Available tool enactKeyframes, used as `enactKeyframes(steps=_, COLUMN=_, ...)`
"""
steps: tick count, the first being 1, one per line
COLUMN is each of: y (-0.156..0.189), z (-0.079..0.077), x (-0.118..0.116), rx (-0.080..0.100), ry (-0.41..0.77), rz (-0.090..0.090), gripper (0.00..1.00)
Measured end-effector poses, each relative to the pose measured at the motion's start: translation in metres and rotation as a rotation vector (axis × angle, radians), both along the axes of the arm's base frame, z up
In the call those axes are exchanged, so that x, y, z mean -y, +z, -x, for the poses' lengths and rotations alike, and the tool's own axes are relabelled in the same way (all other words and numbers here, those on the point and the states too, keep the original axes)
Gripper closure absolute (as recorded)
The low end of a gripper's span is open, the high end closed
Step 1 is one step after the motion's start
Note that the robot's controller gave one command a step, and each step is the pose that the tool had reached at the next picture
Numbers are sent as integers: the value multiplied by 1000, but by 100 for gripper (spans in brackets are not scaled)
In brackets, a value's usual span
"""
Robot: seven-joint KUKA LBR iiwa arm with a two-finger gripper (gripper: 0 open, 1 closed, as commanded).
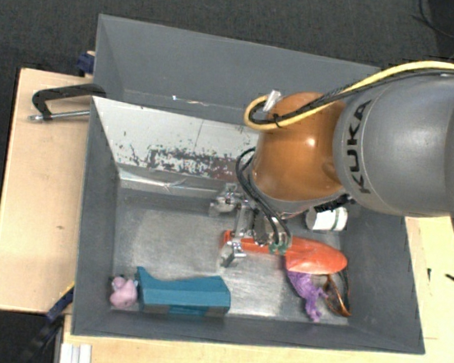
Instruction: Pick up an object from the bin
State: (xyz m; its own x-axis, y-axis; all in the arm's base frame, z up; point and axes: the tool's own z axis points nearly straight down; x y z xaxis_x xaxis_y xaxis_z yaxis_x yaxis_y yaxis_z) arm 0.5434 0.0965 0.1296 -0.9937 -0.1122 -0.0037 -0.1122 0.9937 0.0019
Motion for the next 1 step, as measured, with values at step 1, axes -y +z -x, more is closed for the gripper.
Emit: enactKeyframes(steps=1, y=-4, z=-30, x=60, rx=3, ry=-41, rz=1, gripper=0)
